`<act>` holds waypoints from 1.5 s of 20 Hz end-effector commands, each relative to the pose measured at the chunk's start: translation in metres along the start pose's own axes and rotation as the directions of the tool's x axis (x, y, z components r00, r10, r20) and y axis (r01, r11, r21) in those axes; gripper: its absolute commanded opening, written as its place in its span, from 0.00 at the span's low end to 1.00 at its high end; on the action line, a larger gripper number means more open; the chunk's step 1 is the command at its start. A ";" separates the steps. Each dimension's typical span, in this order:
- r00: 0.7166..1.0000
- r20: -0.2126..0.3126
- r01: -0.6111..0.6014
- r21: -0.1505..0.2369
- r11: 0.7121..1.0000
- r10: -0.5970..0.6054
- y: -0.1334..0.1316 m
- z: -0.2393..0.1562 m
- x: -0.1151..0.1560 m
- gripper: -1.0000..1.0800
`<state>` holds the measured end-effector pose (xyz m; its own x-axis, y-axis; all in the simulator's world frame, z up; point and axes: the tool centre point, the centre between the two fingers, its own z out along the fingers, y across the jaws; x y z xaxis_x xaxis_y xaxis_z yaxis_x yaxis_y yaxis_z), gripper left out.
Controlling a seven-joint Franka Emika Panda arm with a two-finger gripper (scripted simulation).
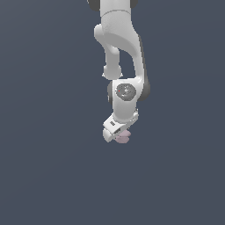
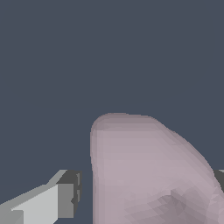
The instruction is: Pick up the object and move it to a goal position.
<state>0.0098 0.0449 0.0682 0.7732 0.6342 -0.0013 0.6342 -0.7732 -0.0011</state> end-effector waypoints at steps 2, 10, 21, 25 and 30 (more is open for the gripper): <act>1.000 -0.001 0.001 -0.001 1.000 -0.001 0.001 0.003 0.001 0.96; 1.000 -0.001 0.001 -0.001 1.000 -0.001 0.001 0.003 0.001 0.00; 1.000 -0.002 0.001 -0.002 1.000 -0.001 0.004 -0.017 -0.002 0.00; 1.000 -0.002 0.001 -0.001 1.000 -0.001 0.009 -0.043 -0.005 0.00; 1.000 -0.002 0.002 -0.001 1.000 -0.002 0.017 -0.088 -0.011 0.00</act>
<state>0.0119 0.0277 0.1412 0.7723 0.6353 -0.0003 0.6353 -0.7723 -0.0005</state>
